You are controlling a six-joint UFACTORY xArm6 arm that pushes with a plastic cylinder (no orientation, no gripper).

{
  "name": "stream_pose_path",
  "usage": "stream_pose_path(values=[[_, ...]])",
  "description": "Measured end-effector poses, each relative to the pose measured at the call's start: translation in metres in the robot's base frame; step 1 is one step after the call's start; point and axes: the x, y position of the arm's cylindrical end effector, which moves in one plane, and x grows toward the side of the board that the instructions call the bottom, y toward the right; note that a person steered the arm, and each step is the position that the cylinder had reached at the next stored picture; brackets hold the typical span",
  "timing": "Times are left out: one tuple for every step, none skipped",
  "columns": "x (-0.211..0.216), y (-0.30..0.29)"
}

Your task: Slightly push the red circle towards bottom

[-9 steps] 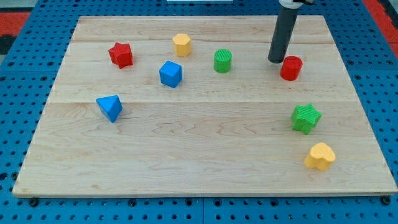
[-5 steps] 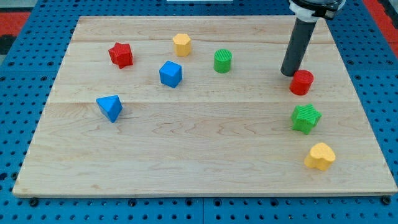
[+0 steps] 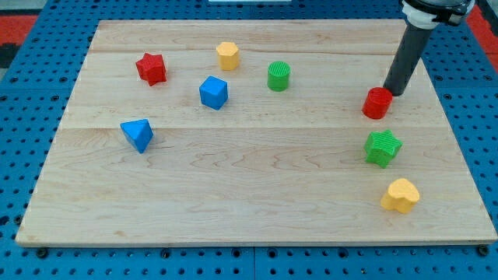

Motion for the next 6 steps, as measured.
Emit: stream_pose_path(values=[[-0.012,0.013],[-0.042,-0.007],[-0.044,-0.066],[-0.038,-0.107],[-0.034,-0.109],[-0.028,-0.110]])
